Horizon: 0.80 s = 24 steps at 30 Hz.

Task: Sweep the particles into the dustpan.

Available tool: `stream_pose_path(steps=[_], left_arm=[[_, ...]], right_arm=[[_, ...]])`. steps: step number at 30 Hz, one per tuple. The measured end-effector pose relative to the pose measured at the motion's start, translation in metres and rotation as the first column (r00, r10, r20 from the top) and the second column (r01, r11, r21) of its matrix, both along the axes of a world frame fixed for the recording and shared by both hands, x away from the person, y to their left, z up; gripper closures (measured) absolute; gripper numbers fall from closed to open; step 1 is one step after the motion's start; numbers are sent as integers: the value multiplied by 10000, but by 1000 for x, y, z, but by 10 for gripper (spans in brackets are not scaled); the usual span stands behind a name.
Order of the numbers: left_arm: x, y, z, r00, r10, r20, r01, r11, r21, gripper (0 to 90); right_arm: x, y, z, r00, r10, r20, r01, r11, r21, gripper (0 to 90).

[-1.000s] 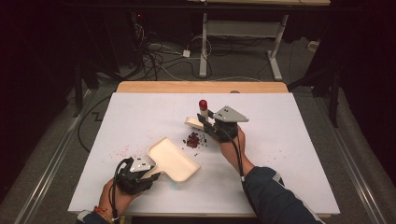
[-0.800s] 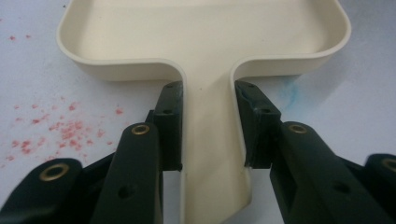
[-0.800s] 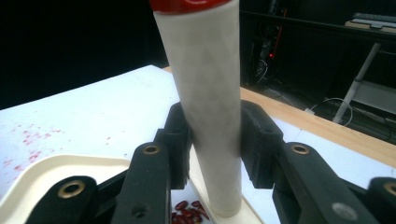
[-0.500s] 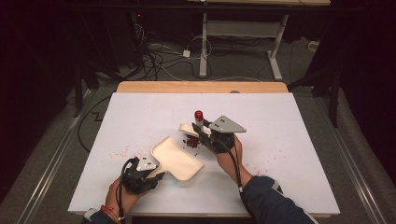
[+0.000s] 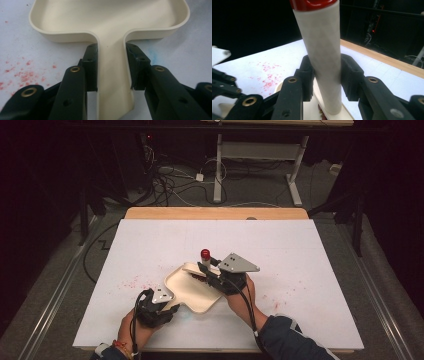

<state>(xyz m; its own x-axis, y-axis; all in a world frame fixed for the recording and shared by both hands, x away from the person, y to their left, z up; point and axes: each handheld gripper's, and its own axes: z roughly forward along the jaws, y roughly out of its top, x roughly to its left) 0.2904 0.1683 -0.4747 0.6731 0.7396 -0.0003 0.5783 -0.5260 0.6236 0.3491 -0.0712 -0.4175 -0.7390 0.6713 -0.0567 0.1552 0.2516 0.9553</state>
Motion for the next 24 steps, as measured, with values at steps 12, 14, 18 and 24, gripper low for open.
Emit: stream_pose_path(steps=[12, 14, 18, 24], left_arm=[[8, -5, -4, 9997, 79, -216, -80, 10000, -26, 634], [9, -5, -4, 9997, 75, -240, -75, 10000, -9, 633], [12, -4, -5, 9995, 108, -286, -110, 9999, -73, 631], [17, -2, -5, 9996, -24, -294, 24, 10000, -18, 627]], right_arm=[[-17, 2, 3, 9993, 357, -79, -356, 9993, 133, 669], [-19, 4, 3, 9994, 350, -87, -349, 9993, 95, 668], [-23, 5, 3, 9990, 401, -183, -398, 9991, 126, 668], [-27, 5, 7, 9981, 513, -332, -505, 9984, 255, 676]])
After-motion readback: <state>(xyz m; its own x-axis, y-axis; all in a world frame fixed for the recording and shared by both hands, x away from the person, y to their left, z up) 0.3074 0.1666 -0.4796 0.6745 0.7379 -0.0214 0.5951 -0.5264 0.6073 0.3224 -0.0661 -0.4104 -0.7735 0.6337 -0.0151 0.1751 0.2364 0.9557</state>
